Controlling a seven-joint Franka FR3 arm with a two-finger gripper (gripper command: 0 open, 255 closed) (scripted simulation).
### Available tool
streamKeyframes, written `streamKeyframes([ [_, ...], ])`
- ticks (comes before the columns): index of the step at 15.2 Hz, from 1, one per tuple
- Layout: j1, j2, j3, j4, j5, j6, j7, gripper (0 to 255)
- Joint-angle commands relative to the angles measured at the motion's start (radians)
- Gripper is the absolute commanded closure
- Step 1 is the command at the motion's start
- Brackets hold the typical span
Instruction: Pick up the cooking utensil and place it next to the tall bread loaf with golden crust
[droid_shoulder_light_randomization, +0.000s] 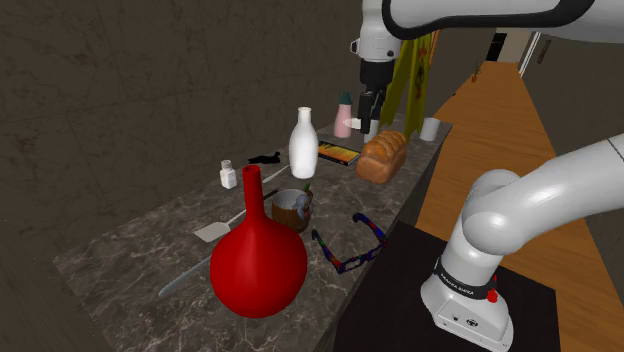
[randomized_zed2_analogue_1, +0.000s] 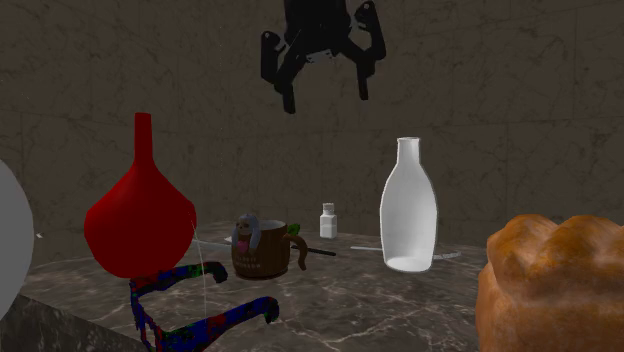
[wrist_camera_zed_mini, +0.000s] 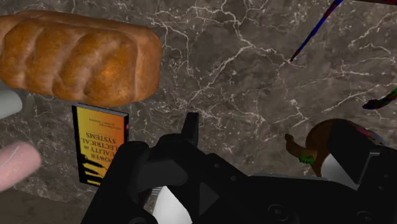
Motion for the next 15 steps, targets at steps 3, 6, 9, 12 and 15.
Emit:
streamKeyframes([
  [3,0.022,0.066,-0.015,0.010,-0.009,0.056,-0.069,0],
  [6,0.055,0.168,-0.033,0.034,-0.019,0.134,-0.170,0],
  [9,0.088,0.271,-0.046,0.067,-0.023,0.203,-0.270,0],
  [12,0.118,0.373,-0.052,0.108,-0.022,0.264,-0.369,0],
  [15,0.147,0.473,-0.051,0.154,-0.018,0.317,-0.465,0],
])
